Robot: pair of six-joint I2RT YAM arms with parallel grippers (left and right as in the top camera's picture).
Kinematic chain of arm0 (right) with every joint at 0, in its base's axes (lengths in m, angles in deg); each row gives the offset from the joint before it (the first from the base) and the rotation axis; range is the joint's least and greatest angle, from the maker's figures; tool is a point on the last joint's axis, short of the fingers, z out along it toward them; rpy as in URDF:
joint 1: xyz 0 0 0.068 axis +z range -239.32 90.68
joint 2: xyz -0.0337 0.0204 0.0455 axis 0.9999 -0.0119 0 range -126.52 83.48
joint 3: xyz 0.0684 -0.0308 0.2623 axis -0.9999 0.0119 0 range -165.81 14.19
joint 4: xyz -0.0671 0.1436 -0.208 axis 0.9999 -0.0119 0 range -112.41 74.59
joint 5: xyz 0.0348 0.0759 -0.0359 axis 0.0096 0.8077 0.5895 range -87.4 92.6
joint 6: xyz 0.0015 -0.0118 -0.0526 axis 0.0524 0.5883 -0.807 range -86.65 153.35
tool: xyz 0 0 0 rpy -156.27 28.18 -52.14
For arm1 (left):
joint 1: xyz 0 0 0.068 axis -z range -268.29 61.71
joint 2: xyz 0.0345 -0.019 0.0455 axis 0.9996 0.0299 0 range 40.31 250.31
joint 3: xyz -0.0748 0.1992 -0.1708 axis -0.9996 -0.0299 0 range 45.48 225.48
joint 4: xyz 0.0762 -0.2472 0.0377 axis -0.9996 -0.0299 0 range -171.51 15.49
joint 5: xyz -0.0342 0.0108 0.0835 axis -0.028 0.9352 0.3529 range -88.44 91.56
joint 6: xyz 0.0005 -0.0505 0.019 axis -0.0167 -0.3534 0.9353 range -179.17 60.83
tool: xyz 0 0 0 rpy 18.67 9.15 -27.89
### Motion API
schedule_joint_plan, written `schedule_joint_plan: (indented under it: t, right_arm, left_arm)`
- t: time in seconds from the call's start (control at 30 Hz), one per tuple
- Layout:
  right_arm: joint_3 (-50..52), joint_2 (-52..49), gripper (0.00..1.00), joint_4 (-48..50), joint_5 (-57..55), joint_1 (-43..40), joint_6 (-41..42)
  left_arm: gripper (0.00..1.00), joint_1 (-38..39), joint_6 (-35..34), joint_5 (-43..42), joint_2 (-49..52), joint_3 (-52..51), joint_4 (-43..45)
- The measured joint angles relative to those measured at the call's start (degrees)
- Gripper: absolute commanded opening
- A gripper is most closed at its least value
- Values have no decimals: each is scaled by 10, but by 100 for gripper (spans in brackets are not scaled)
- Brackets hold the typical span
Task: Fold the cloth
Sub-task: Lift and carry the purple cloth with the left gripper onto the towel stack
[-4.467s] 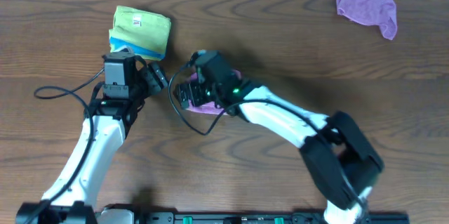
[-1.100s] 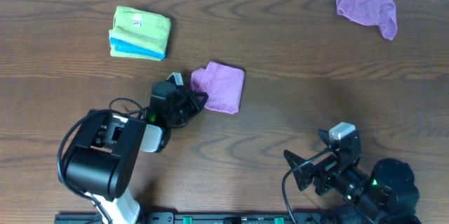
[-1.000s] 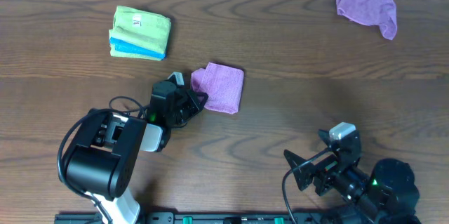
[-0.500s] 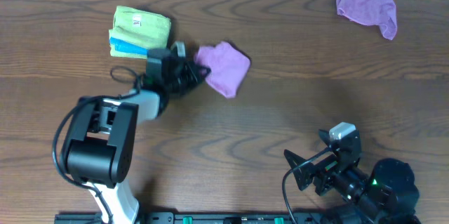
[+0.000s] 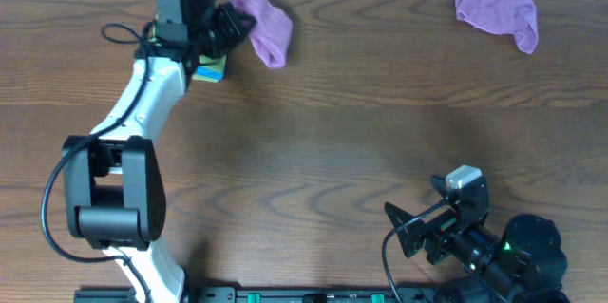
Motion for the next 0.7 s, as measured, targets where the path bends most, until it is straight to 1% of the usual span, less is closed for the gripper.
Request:
schedule_joint_plan:
  t: [0.2, 0.43, 0.7]
  right_arm:
    - [0, 0, 99, 0, 0, 0, 0]
    - [0, 0, 99, 0, 0, 0, 0]
    - [0, 0, 99, 0, 0, 0, 0]
  left_arm:
    - [6, -49, 6, 4, 0, 7, -13]
    - [6, -101, 22, -15, 0, 7, -32]
    - [6, -117, 35, -39, 0, 7, -42]
